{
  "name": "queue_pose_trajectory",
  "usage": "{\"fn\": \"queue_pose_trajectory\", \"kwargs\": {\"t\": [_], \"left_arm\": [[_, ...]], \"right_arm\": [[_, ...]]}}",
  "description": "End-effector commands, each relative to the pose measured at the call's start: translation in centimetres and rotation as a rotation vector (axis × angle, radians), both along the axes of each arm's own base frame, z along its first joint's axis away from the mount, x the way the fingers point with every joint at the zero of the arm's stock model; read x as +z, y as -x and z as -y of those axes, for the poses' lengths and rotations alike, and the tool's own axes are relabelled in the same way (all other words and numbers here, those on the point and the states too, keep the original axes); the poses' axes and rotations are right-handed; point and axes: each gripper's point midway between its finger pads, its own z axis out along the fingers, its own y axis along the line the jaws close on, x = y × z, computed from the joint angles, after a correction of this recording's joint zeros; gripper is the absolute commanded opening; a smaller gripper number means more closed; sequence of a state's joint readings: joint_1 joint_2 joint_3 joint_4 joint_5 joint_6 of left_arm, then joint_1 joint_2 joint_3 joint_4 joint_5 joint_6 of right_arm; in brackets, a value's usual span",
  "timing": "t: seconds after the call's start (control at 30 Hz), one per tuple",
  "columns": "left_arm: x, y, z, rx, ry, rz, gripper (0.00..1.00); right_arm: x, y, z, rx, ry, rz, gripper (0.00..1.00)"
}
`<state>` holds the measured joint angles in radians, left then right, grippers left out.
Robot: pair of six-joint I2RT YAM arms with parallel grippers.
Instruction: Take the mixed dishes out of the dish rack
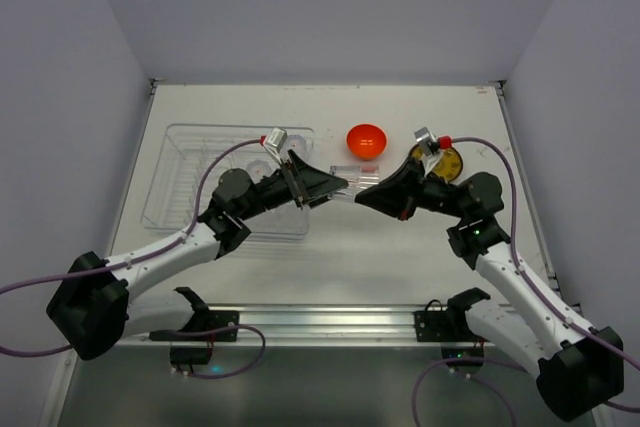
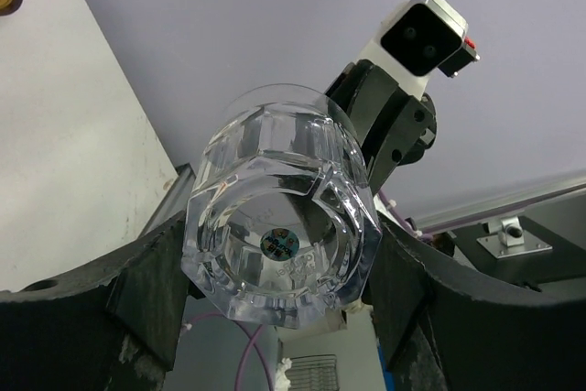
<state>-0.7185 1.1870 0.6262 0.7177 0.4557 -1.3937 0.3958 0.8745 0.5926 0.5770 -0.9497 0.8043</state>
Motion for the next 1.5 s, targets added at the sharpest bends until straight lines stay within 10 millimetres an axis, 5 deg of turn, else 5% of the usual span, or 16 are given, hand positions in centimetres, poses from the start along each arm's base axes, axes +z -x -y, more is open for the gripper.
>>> {"fn": "queue_pose_trajectory", "kwargs": {"t": [0.0,0.1,0.17,0.23,0.27,0.37,0.5,0.67,0.9,1.27,1.43,1.47], "left_arm": [[2.2,0.8,0.1,-0.028,0.040,0.108,0.33],[0.9,-2.0,-1.3,0.164,-0.152,0.147,1.00],[-0.4,-4.5,-4.5,0.382,-0.350,0.138,1.00],[0.9,-5.9,-7.5,0.534,-0.468,0.218,1.00],[0.0,-6.5,-10.7,0.657,-0.599,0.218,1.00],[1.0,-6.6,-15.9,0.836,-0.757,0.267,1.00],[1.1,-6.2,-20.0,0.926,-0.967,0.291,1.00],[1.9,-5.1,-24.1,1.026,-1.128,0.272,1.00],[1.2,-3.2,-26.6,1.034,-1.201,0.293,1.00],[-1.2,-2.7,-26.9,0.990,-1.250,0.295,1.00],[-2.1,-3.1,-26.3,0.965,-1.277,0.293,1.00],[-2.2,-3.3,-26.1,0.959,-1.278,0.292,1.00]], "right_arm": [[0.9,0.9,0.1,0.007,-0.020,0.105,0.00],[0.6,0.3,0.7,-0.077,0.002,0.100,0.00],[0.7,-0.7,1.4,-0.179,0.026,0.092,0.00],[-0.6,-2.1,2.3,-0.279,0.136,0.032,0.00],[-1.6,-3.1,2.7,-0.329,0.191,-0.011,0.00],[-5.7,-6.3,4.9,-0.499,0.435,-0.186,0.00],[-9.8,-8.5,6.6,-0.586,0.743,-0.353,0.00],[-13.2,-10.7,5.5,-0.625,1.058,-0.387,0.00],[-20.3,-12.8,3.7,-0.564,1.391,-0.465,0.00],[-24.4,-14.4,2.7,-0.472,1.597,-0.477,0.04],[-23.3,-14.5,2.7,-0.533,1.586,-0.459,0.42],[-22.9,-14.4,2.6,-0.539,1.572,-0.459,0.43]]}}
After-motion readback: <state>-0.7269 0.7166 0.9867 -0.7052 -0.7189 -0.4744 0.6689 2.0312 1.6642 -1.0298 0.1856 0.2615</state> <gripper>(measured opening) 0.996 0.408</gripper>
